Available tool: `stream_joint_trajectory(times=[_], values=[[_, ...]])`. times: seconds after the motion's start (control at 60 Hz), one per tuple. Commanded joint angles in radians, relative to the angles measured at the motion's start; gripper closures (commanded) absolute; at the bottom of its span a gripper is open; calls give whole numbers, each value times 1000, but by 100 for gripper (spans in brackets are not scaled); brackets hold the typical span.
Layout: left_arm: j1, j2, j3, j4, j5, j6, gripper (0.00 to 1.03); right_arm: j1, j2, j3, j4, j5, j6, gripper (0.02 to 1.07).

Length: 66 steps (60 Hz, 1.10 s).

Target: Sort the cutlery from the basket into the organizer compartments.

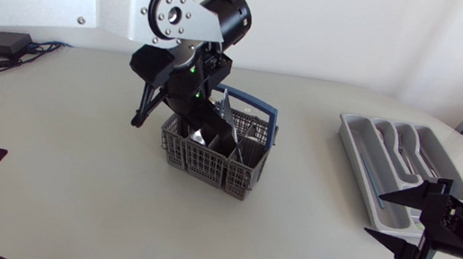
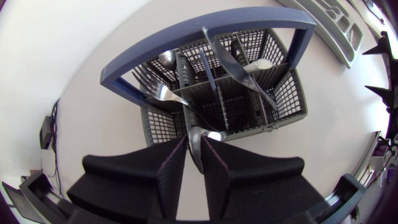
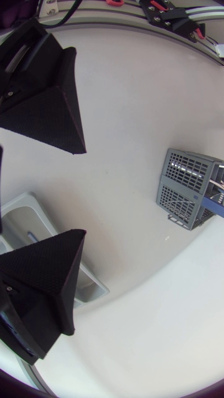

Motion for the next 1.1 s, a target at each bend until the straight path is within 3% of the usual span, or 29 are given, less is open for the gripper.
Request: stream_joint_trajectory(times=[0.0, 0.867, 1.083], values=[[-7, 5, -14, -1, -12, -4, 96, 10, -8, -27, 8, 3, 13, 20], [-53, -153, 46, -6, -12, 161, 100, 105, -57, -64, 48, 43, 101, 20], [-74, -205, 58, -6, -49, 216, 100, 146, -82, -68, 68, 62, 144, 20]])
